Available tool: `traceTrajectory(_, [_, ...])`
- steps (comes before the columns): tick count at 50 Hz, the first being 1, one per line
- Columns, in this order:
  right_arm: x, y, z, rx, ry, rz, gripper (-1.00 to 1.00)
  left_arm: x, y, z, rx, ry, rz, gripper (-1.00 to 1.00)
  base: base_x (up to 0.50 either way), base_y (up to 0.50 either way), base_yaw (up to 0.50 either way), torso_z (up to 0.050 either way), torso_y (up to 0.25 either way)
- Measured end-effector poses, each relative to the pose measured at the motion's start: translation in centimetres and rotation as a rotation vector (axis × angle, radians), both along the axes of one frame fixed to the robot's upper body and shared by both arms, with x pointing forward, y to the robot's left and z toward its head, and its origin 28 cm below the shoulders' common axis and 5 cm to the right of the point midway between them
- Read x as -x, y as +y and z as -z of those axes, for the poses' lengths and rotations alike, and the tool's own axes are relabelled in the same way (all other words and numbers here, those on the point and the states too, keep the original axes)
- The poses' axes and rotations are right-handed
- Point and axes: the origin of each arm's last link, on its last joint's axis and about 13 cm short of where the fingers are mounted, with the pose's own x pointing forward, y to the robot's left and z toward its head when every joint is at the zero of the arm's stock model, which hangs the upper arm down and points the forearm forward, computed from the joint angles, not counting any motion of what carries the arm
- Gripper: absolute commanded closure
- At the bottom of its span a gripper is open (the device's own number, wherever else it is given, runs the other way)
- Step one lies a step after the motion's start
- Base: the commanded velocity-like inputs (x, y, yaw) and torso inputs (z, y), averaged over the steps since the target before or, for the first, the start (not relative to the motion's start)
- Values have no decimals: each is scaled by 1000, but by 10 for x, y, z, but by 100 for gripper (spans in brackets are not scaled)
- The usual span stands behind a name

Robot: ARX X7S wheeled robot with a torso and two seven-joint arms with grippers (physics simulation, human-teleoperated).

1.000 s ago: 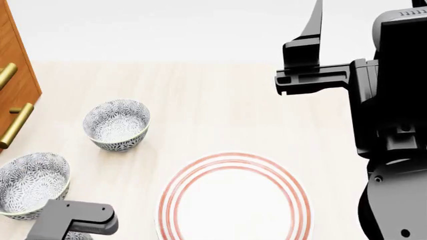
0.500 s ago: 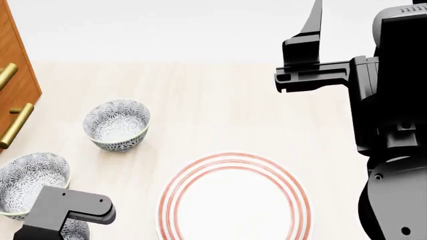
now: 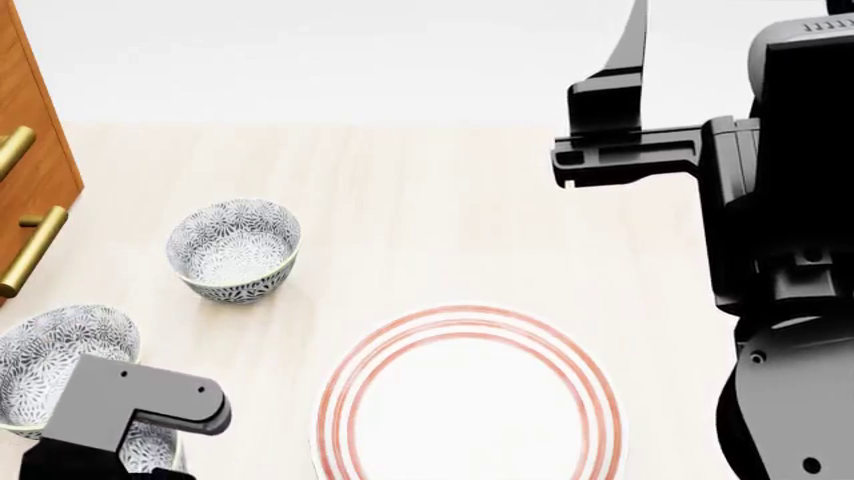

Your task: Put the bowl at the front on the plate.

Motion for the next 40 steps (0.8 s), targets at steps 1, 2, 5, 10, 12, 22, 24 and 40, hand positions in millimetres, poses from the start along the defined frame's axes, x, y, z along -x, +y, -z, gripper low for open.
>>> traceTrajectory(1, [0, 0, 0, 0, 0, 0, -100, 0, 0, 0, -1, -3, 0, 100, 0, 0, 0, 0, 0])
traceTrajectory(2, [0, 0, 0, 0, 0, 1, -100, 0, 0, -1, -3, -7, 1, 100, 0, 0, 0, 0, 0])
traceTrajectory(5, [0, 0, 0, 0, 0, 2, -100, 1, 0, -2, -8, -20, 4, 100, 0, 0, 0, 0, 0])
traceTrajectory(10, [0, -1, 1, 0, -1, 4, -100, 1, -1, -4, -16, -42, 9, 100, 0, 0, 0, 0, 0])
traceTrajectory(12, [0, -1, 1, 0, -1, 5, -100, 2, -1, -5, -19, -51, 11, 100, 0, 0, 0, 0, 0])
traceTrajectory(22, [1, -1, 1, 4, -2, 9, -100, 3, -2, -9, -28, -93, 21, 100, 0, 0, 0, 0, 0])
traceTrajectory(24, [1, -1, 1, 4, -2, 10, -100, 3, -2, -10, -29, -101, 22, 100, 0, 0, 0, 0, 0])
traceTrajectory(40, [1, -1, 1, 5, -3, 12, -100, 2, -3, -15, -48, -178, 36, 100, 0, 0, 0, 0, 0])
